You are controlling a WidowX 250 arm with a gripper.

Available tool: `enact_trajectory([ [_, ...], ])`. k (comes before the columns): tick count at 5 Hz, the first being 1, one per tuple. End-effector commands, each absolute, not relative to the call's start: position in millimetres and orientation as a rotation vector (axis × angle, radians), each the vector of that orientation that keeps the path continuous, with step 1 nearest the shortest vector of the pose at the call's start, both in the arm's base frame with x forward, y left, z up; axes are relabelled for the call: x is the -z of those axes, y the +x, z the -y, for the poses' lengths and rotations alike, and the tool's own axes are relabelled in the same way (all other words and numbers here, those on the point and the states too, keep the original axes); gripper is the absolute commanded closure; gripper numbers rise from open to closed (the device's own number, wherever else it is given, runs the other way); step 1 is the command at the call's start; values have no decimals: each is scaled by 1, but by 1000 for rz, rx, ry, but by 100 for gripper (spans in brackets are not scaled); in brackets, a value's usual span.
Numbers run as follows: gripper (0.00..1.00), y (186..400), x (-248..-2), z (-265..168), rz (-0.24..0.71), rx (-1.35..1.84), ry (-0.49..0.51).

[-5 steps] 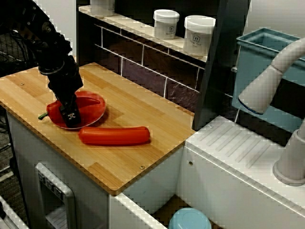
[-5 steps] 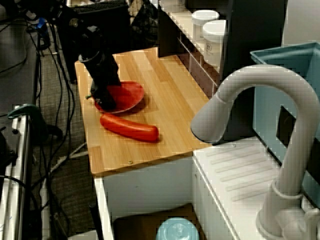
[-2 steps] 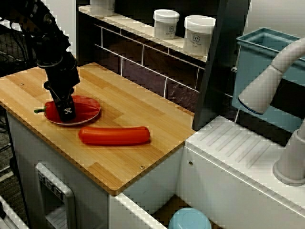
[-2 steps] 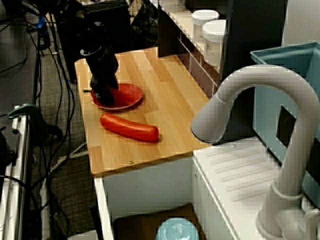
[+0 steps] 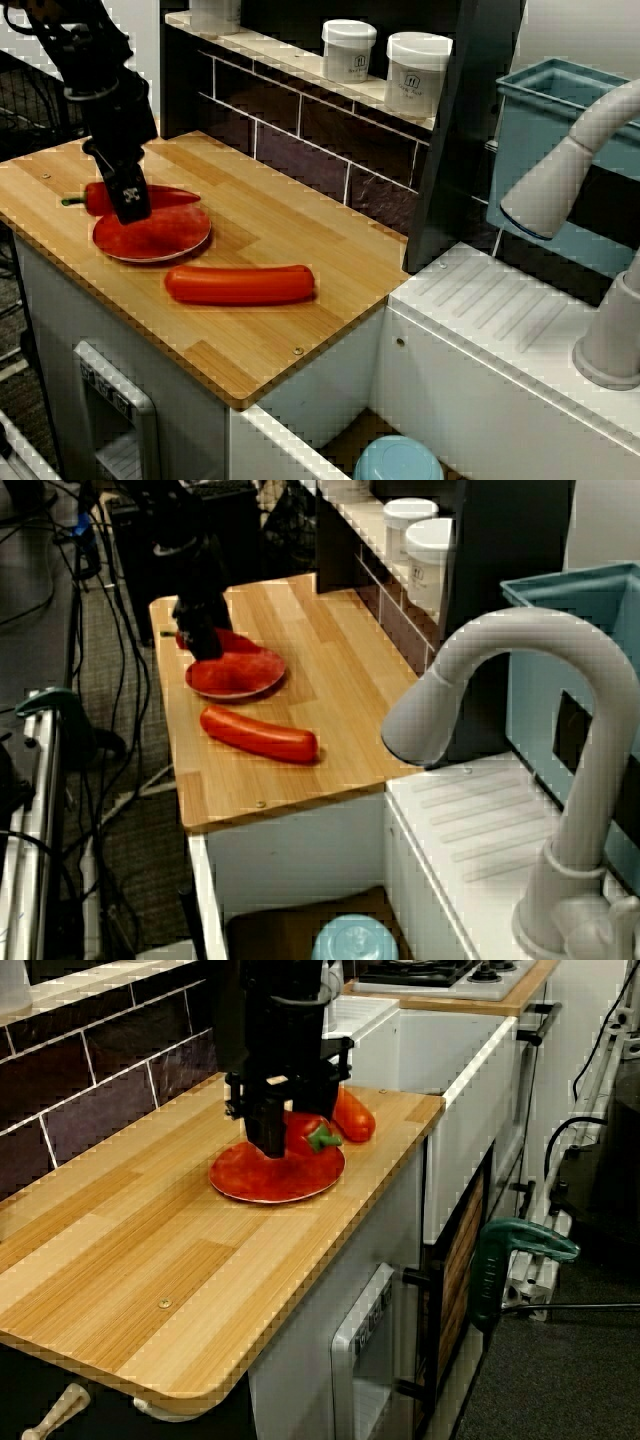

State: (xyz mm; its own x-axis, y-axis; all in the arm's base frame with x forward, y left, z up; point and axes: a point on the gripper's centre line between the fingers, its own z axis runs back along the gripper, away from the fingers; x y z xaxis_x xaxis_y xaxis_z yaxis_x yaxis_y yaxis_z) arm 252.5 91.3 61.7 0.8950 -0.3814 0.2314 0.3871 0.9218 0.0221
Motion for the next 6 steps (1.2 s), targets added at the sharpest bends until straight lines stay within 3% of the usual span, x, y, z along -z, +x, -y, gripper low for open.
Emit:
enact_trajectory([
  [1,100,266,-102,-131,352,424,55],
  [3,100,291,-125,-183,417,274,81],
  [5,100,314,-97,-203,413,249,167],
  [6,100,316,-86,-204,425,272,206],
])
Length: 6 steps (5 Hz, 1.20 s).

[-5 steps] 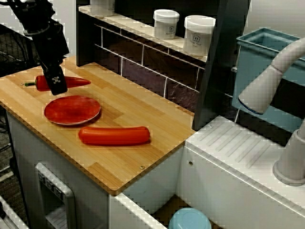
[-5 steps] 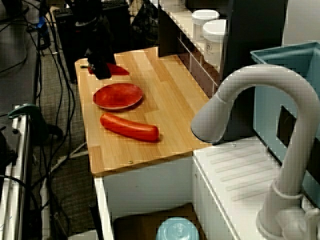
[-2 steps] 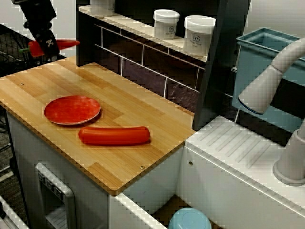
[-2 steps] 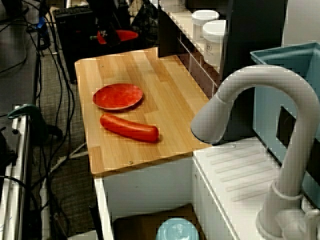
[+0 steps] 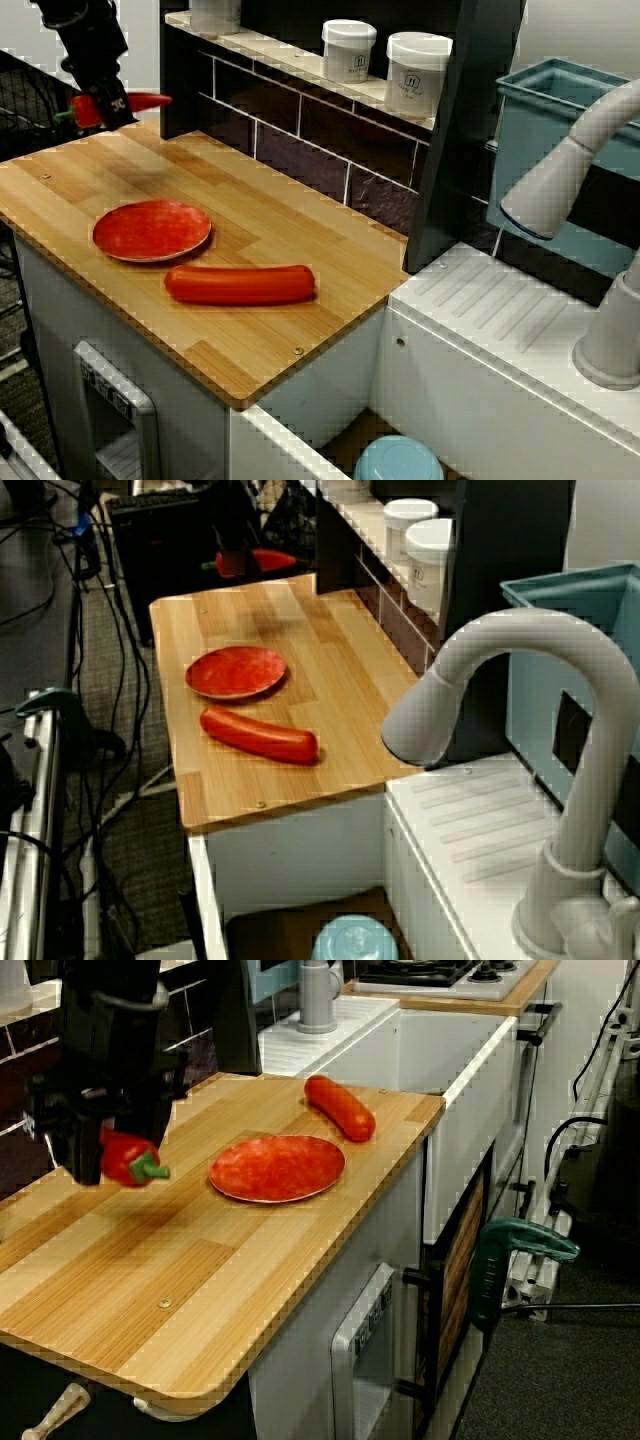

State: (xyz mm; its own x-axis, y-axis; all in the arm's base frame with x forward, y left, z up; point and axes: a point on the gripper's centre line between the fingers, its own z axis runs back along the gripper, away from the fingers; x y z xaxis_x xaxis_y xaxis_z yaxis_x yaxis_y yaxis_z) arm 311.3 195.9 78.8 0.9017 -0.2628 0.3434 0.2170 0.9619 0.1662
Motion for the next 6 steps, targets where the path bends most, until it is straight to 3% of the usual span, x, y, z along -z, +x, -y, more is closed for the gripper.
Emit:
enact_trajectory([
  [1,100,319,-72,-204,414,282,236],
  [3,100,323,-65,-203,393,297,239],
  [4,0,323,-63,-204,366,292,234],
  [6,0,316,-66,-196,329,315,192],
])
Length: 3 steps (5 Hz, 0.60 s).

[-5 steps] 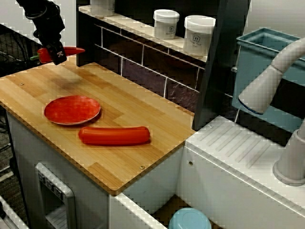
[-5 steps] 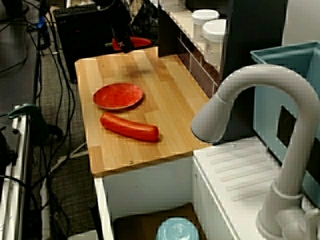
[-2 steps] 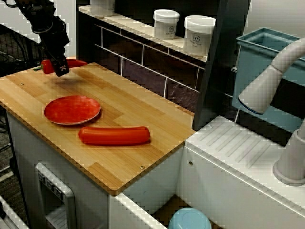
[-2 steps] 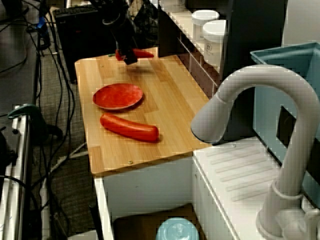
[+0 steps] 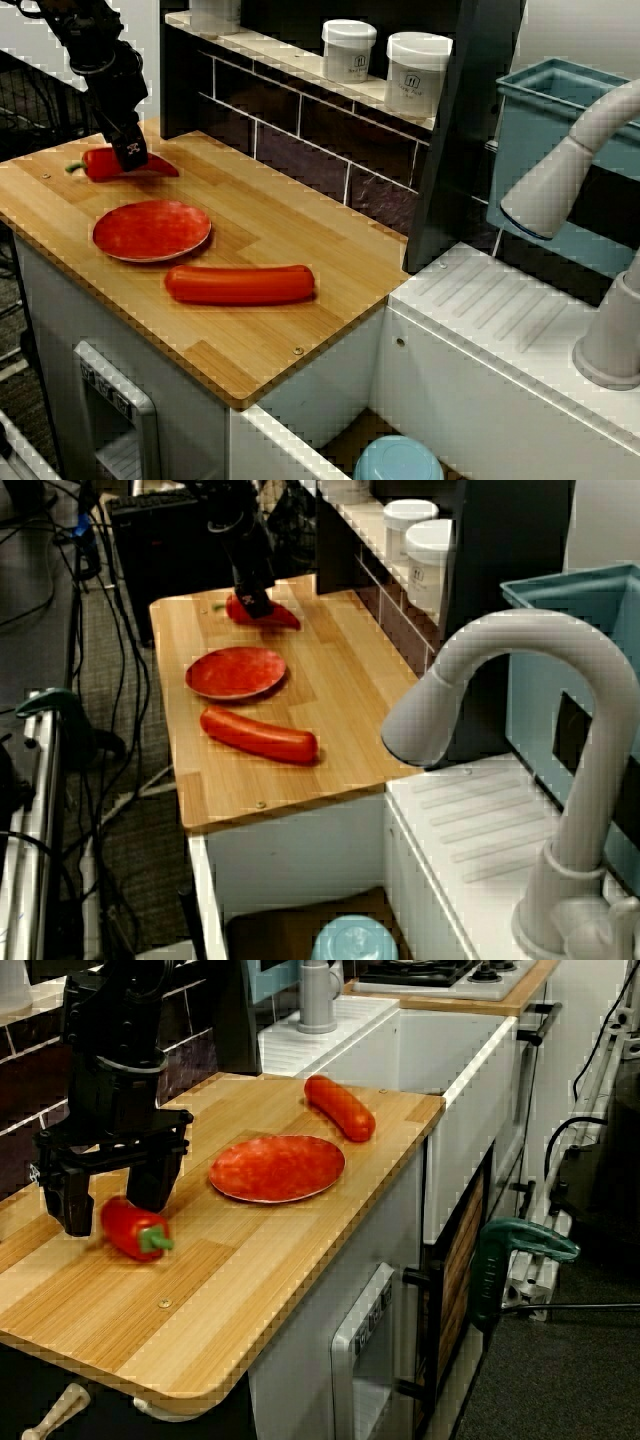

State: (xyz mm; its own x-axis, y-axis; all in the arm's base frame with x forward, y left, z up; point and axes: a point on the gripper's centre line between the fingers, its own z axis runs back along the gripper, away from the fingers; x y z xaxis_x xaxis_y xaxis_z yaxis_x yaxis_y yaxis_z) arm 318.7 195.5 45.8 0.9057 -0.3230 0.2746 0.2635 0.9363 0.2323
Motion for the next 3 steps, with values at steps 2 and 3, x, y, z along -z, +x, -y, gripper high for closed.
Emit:
enact_trajectory([
  [2,0,307,-96,-179,328,368,89],
  [3,0,294,-108,-159,342,432,52],
])
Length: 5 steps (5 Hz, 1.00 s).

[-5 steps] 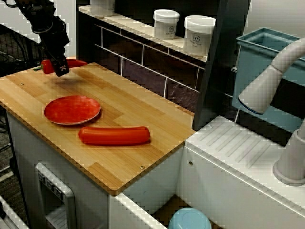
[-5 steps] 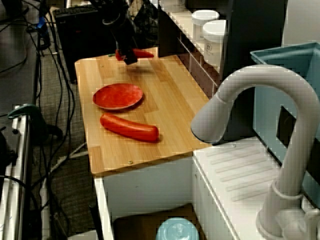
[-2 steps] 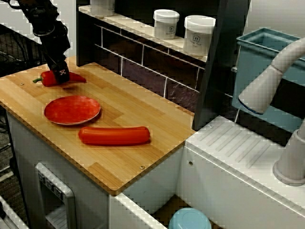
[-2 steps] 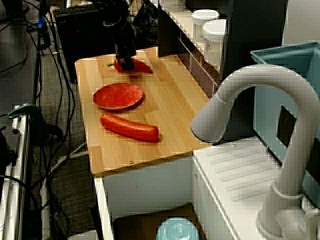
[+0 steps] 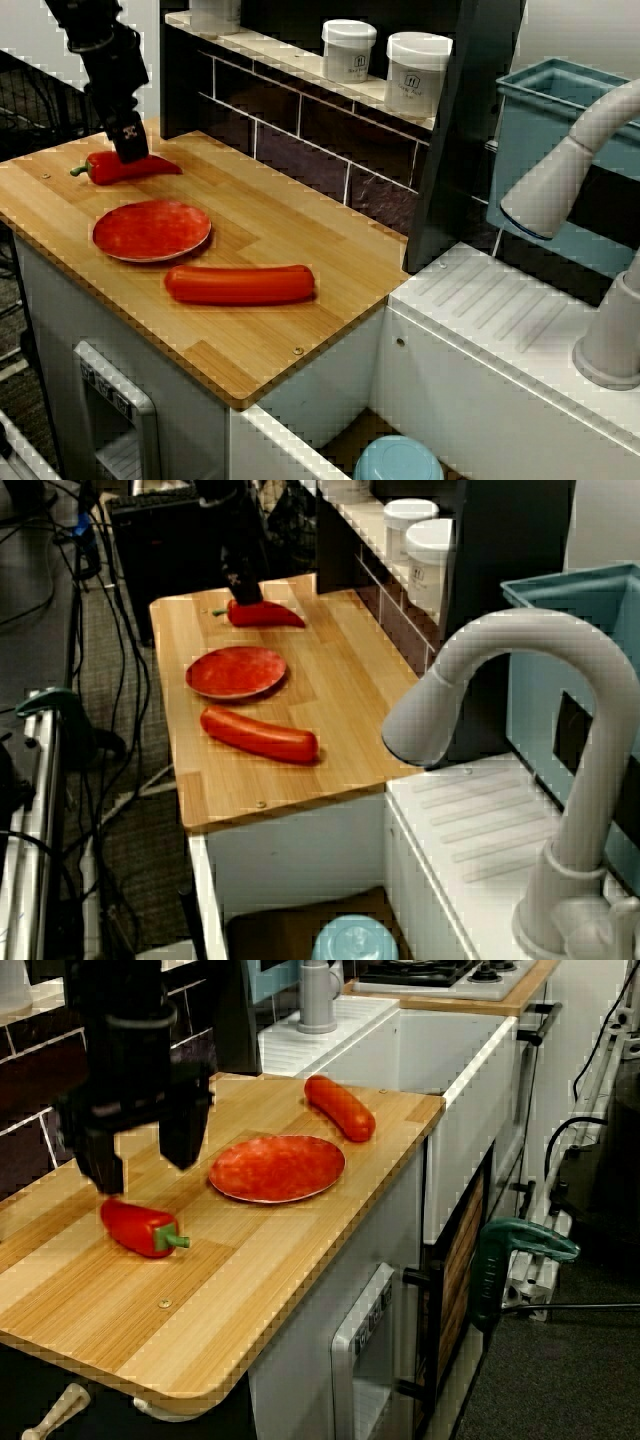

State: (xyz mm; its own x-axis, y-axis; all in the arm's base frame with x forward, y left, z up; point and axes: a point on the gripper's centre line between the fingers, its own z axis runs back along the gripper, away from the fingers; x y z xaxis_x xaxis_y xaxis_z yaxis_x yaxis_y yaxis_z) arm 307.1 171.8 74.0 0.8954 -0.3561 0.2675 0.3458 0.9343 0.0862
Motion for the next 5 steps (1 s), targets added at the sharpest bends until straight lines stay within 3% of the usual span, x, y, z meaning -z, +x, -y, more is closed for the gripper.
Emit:
enact_trajectory([
  [1,0,277,-109,-140,361,482,41],
  [5,0,244,-107,-57,377,694,20],
])
